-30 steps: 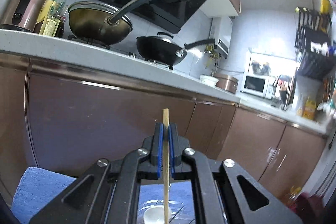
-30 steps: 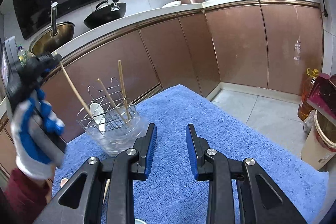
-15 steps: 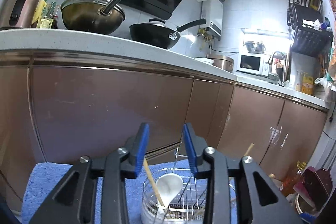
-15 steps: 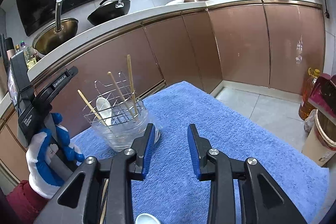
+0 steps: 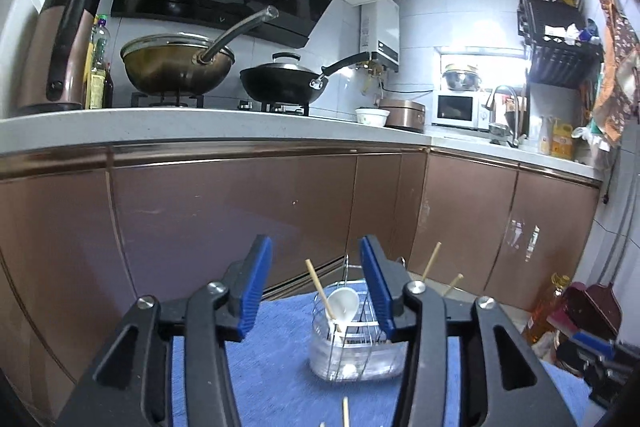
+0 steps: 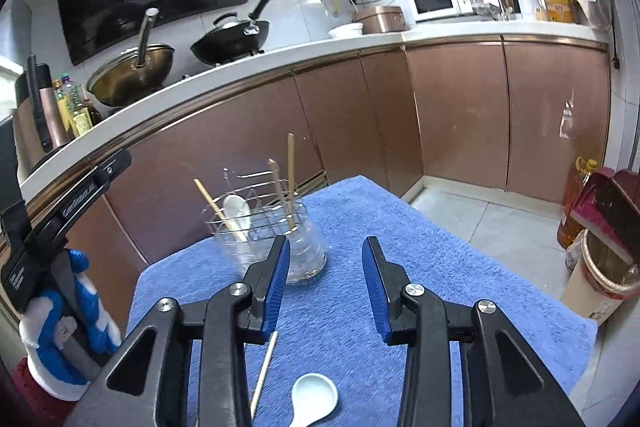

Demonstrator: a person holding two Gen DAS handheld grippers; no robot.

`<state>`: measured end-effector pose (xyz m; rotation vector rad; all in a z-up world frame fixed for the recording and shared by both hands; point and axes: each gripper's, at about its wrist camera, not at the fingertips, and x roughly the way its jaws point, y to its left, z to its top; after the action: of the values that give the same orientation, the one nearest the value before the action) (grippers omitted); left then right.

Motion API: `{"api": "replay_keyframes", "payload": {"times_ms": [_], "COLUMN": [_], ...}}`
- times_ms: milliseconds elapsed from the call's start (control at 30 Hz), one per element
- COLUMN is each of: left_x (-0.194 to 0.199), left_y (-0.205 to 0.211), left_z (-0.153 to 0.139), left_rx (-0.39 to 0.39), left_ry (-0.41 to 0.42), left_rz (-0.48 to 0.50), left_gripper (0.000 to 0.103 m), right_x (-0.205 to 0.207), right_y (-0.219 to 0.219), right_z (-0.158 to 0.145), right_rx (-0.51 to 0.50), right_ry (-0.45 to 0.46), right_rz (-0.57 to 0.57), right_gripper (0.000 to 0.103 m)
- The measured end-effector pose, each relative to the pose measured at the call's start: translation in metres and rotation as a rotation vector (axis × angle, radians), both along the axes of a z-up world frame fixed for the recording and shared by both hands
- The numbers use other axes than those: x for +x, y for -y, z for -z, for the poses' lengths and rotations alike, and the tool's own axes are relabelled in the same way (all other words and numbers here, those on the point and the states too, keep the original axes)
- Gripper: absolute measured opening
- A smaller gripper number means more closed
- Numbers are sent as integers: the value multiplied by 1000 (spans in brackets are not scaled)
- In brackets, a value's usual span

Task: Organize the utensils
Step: 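Move both tools back over the remaining spoons and chopsticks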

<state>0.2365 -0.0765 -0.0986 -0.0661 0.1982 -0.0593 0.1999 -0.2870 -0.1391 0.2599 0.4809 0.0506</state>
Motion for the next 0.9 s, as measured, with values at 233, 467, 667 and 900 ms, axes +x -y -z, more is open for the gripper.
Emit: {"api": "replay_keyframes", "payload": {"times_ms": [233,467,667,900], "left_x": [-46,-81,-105,-132], "left_y": [-30,-55,-72,-89], "left_z": [-21,-35,-45,-53], "left_rx": [16,1,-16,-38], "left_ry": [-16,1,13,21], "left_rz": [17,4,1,13], "left_gripper": [48,49,50,50], "right_x": [-33,-63,-86,-114], "right_y": [-12,-27,-40,-51], "right_z": [-23,-45,-62,-76], "right_rx": [-19,-48,-65,-84], "right_ry": [43,88,128,160], "right_rz": [-8,-24,-38,-47], "right_gripper": [37,37,38,39]}}
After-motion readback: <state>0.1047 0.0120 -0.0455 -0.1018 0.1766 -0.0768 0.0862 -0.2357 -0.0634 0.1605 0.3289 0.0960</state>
